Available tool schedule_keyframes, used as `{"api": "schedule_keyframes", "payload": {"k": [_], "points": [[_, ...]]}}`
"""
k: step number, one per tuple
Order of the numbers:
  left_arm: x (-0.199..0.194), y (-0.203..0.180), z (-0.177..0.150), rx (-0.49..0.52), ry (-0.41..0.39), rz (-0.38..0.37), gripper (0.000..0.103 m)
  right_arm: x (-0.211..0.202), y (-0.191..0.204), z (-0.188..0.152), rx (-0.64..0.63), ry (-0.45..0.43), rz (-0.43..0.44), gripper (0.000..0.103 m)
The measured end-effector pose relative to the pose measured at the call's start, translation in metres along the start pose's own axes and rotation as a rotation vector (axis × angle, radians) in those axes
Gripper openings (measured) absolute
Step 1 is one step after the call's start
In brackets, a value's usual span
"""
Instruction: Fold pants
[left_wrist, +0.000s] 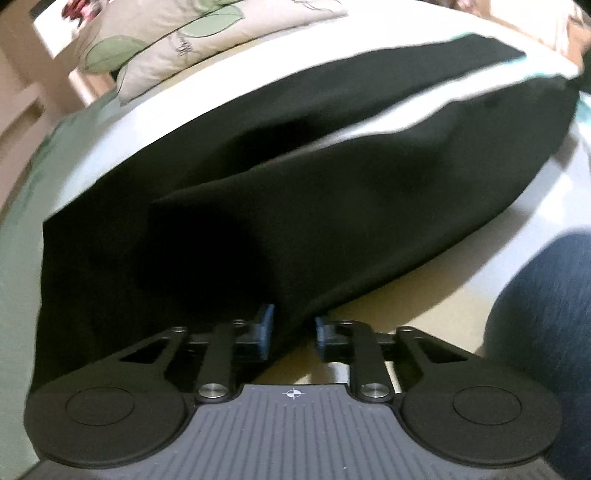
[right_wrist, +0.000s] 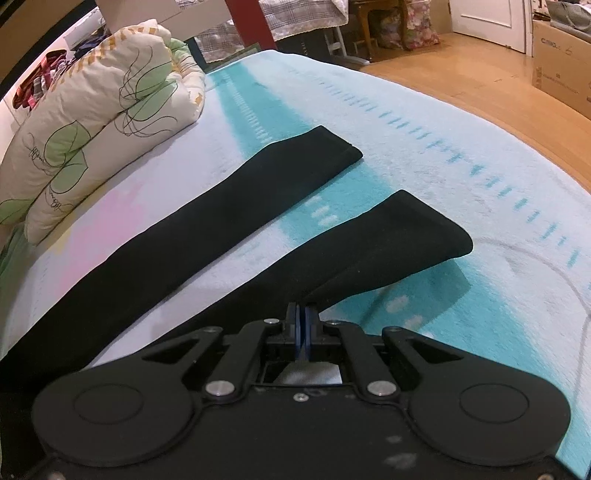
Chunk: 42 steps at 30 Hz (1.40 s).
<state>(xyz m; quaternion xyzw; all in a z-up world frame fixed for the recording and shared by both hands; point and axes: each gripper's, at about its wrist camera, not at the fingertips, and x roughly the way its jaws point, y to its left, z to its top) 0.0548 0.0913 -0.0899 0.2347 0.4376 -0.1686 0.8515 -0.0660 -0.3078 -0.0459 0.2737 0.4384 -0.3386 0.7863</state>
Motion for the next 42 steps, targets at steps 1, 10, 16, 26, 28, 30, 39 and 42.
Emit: {"api": "schedule_keyframes", "payload": {"k": [1,10,16,26,28,30,39,42], "points": [[-0.003,0.005,0.002,-0.028,-0.009,-0.016,0.009,-0.001,0.001,0.002,0.005,-0.005,0.001,0.004],[-0.04,0.039,0.046,-0.137,-0.112,-0.023,0.009,-0.017,0.008,0.012,0.038,-0.062,0.028,0.004],[-0.034,0.048,0.073,-0.148,-0.125,-0.02,0.009,-0.004,0.023,0.033,0.003,-0.088,0.039,0.004],[0.003,0.07,0.119,-0.138,-0.113,-0.029,0.009,0.053,0.057,0.085,-0.071,-0.112,0.034,0.004],[0.017,0.074,0.127,-0.15,-0.097,-0.033,0.009,0.069,0.063,0.094,-0.078,-0.101,0.029,0.004],[0.031,0.077,0.133,-0.172,-0.072,-0.043,0.009,0.085,0.072,0.101,-0.089,-0.089,0.024,0.004],[0.077,0.084,0.152,-0.176,0.005,-0.042,0.009,0.135,0.09,0.111,-0.149,-0.048,-0.017,0.004],[0.083,0.088,0.154,-0.191,0.01,-0.039,0.009,0.142,0.091,0.115,-0.174,-0.054,-0.025,0.002]]}}
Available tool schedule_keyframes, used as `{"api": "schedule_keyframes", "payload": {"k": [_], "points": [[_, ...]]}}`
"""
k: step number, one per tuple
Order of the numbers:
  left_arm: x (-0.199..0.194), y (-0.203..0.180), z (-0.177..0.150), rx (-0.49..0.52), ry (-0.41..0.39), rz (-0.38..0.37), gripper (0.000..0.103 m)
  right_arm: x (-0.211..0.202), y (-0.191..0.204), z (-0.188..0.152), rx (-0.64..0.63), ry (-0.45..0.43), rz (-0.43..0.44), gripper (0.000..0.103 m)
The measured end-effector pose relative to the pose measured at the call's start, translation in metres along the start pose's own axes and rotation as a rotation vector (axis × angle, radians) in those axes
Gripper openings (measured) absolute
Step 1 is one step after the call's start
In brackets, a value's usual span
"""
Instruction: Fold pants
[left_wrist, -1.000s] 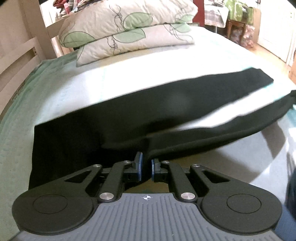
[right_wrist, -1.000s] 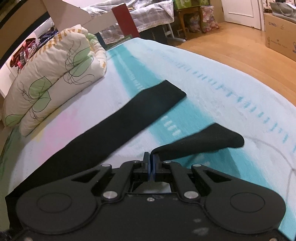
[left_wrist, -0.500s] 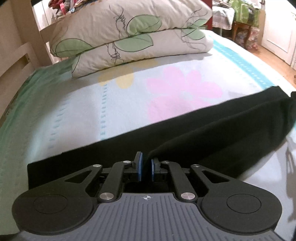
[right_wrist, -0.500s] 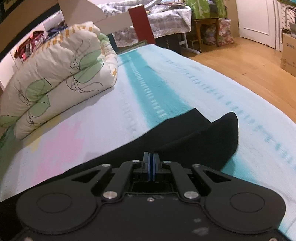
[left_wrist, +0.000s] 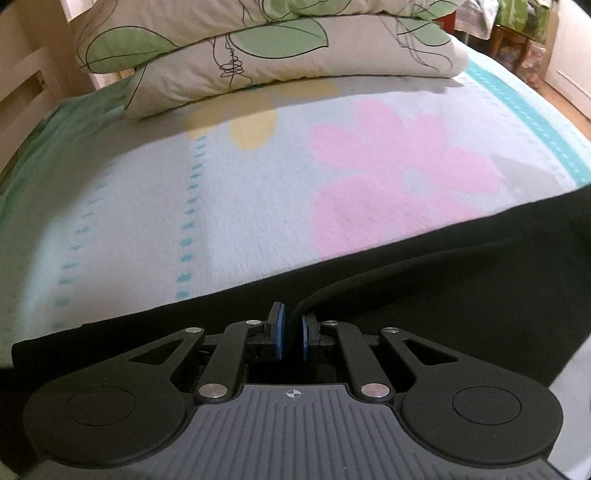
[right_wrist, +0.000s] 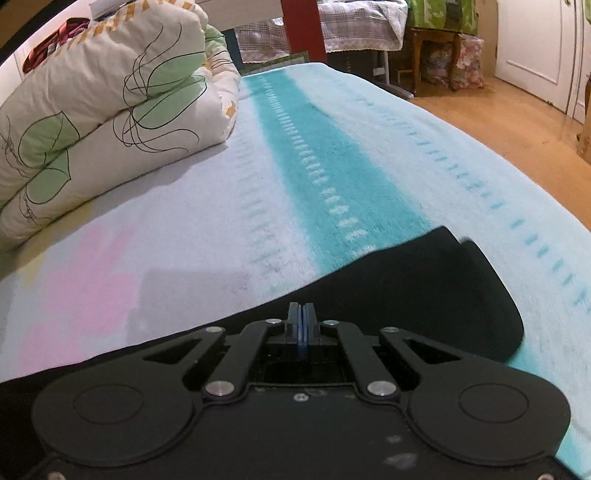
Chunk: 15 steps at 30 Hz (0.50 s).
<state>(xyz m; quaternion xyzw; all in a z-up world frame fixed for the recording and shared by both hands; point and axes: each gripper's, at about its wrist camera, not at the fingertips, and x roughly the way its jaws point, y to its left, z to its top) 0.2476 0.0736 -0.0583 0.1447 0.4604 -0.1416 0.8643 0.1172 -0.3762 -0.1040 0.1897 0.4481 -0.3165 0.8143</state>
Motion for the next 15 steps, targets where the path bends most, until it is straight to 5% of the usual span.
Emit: {"api": "schedule_keyframes", "payload": {"k": [6,11,15], "points": [[0.017,0.001,0.002,-0.005,0.036,0.005,0.009,0.011,-0.009,0.005,0.033,0.021,-0.005,0.002],[0.024,-0.004,0.0,0.024,0.045,0.02,0.009,-0.011,-0.034,0.009,0.084,-0.033,0.008,0.012],[0.024,-0.007,-0.001,0.044,0.037,0.035,0.009,-0.031,-0.055,0.003,0.01,-0.055,-0.021,0.023]]}}
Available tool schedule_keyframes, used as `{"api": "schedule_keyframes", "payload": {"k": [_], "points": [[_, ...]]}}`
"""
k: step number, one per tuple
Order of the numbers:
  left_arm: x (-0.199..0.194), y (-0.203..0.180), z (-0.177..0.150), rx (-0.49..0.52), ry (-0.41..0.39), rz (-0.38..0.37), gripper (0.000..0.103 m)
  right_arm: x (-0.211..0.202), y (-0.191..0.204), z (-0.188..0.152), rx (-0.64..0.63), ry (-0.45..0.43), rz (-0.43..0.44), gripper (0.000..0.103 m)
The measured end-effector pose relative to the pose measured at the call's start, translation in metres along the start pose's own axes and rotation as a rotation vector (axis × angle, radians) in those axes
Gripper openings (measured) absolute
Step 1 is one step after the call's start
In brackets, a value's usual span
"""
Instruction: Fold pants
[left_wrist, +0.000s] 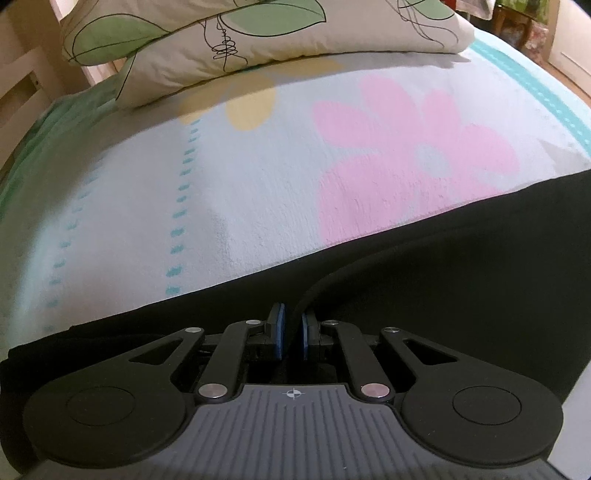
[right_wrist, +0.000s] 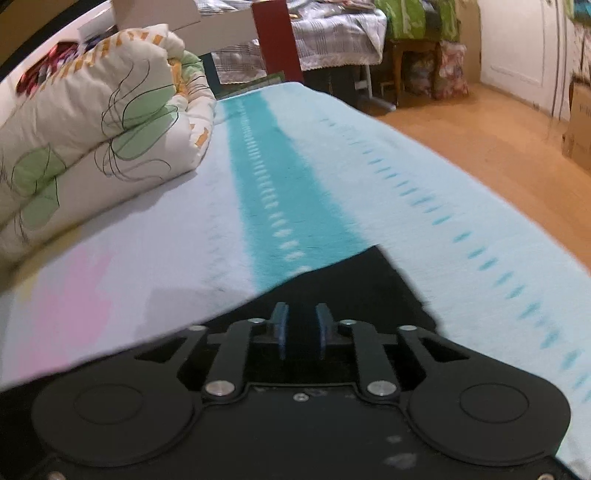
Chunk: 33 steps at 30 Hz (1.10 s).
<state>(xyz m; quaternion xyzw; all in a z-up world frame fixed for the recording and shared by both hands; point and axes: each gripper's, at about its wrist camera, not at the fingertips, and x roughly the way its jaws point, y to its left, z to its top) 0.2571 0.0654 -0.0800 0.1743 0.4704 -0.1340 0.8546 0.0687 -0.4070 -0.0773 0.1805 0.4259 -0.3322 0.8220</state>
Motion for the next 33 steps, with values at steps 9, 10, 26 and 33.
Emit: {"api": "schedule_keyframes", "payload": {"k": [9,10,26,33], "points": [[0.0,-0.003,-0.001,0.024,-0.011,0.013,0.01,0.005,-0.031,0.001,-0.144,-0.042,-0.09,0.035],[0.0,-0.003,-0.001,0.026,-0.012,0.014,0.01,0.008,-0.034,0.003,-0.152,-0.049,-0.088,0.036],[-0.008,-0.013,-0.008,0.007,-0.048,0.06,0.007,0.017,-0.049,0.015,-0.131,-0.038,0.046,0.009],[-0.029,-0.003,0.004,-0.065,-0.097,0.032,0.006,0.007,-0.035,0.037,-0.152,-0.125,0.011,0.009]]}}
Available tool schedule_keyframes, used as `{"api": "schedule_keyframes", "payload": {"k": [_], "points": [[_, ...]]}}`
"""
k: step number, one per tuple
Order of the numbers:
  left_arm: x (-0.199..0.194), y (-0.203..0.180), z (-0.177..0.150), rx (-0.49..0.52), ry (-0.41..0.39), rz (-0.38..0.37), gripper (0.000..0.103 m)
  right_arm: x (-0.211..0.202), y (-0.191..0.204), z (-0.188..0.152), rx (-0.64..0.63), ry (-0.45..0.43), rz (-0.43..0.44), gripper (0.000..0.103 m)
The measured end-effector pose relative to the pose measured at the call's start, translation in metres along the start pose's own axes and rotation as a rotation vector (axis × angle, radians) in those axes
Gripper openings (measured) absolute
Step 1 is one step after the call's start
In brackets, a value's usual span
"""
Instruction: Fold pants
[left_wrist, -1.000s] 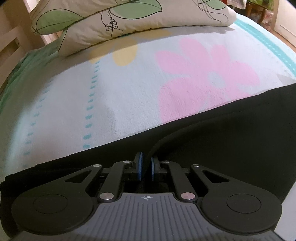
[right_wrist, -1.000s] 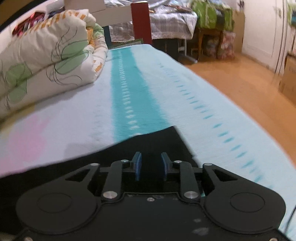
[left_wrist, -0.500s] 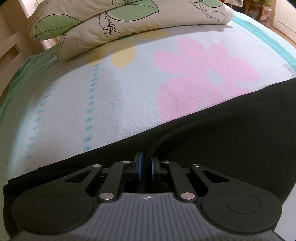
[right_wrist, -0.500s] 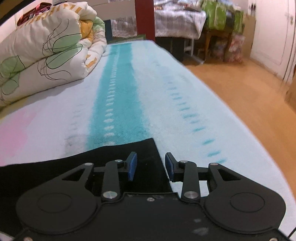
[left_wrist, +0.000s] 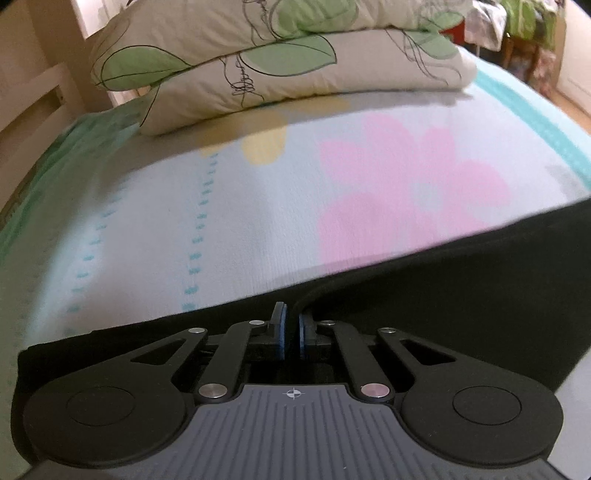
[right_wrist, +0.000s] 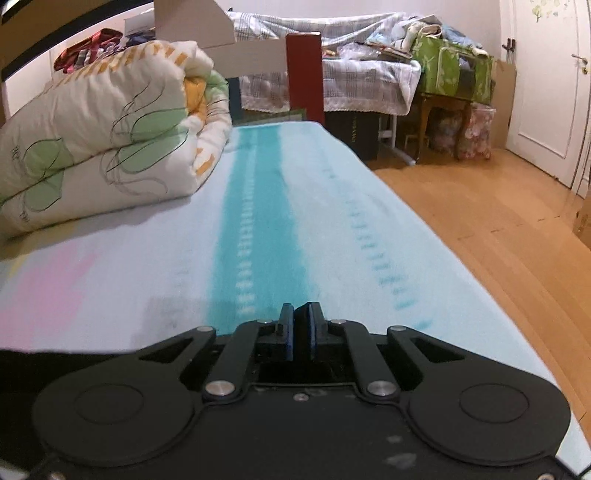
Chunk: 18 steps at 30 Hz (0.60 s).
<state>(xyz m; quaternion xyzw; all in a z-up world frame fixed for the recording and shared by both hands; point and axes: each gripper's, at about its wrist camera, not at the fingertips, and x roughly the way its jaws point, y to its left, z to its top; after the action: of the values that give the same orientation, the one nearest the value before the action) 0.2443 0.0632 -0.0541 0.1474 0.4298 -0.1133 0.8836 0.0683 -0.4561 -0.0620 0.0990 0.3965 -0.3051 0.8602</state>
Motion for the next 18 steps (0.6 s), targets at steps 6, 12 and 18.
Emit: {"api": "schedule_keyframes", "payload": {"k": [6,12,18], "points": [[0.024,0.001,0.002,-0.012,0.066,-0.014,0.006,0.03,0.003,0.002,0.001,0.029,-0.053,0.009],[0.026,0.001,0.002,0.022,0.084,-0.024,0.011,0.049,0.004,-0.008,-0.005,0.142,-0.136,0.022],[-0.019,0.019,0.011,-0.014,0.041,-0.011,0.024,-0.006,0.014,-0.001,0.008,0.002,-0.118,0.029]]}}
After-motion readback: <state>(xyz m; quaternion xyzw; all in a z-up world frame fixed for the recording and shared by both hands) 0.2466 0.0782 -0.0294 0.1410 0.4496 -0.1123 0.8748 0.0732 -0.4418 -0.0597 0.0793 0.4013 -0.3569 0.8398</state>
